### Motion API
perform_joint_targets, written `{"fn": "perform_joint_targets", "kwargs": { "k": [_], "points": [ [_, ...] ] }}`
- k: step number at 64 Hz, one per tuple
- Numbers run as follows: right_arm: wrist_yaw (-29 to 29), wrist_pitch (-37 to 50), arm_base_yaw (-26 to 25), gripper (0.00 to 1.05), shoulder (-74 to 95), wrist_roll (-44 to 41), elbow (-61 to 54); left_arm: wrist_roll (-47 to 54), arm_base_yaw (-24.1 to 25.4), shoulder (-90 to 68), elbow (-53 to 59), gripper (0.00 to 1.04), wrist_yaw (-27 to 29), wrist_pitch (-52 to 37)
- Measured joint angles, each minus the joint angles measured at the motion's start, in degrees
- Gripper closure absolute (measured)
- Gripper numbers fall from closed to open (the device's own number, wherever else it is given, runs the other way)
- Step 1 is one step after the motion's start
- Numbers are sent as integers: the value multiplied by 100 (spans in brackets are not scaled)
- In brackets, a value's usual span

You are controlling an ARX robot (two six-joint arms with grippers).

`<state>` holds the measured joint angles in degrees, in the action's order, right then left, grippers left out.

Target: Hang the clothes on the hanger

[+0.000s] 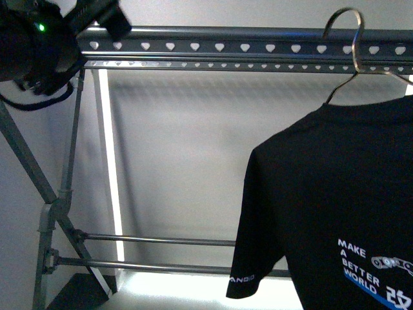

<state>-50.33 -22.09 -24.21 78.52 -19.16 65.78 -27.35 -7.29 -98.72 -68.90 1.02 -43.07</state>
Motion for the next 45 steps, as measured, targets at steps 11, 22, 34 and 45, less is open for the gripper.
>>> {"fn": "perform_joint_targets", "kwargs": {
  "k": [11,22,34,45],
  "points": [
    [48,420,-140,99,85,1753,503,1971,4,1180,1429,43,570,940],
    [262,682,-197,99,472,3080,1285,2531,149,1978,2848,72,452,332],
    [708,428,9,99,1139,3626,2155,2645,289,2546,3987,102,330,-61],
    [1338,120,286,99,1700,3611,2817,2697,361,3086,4695,101,227,-258]
  ]
}}
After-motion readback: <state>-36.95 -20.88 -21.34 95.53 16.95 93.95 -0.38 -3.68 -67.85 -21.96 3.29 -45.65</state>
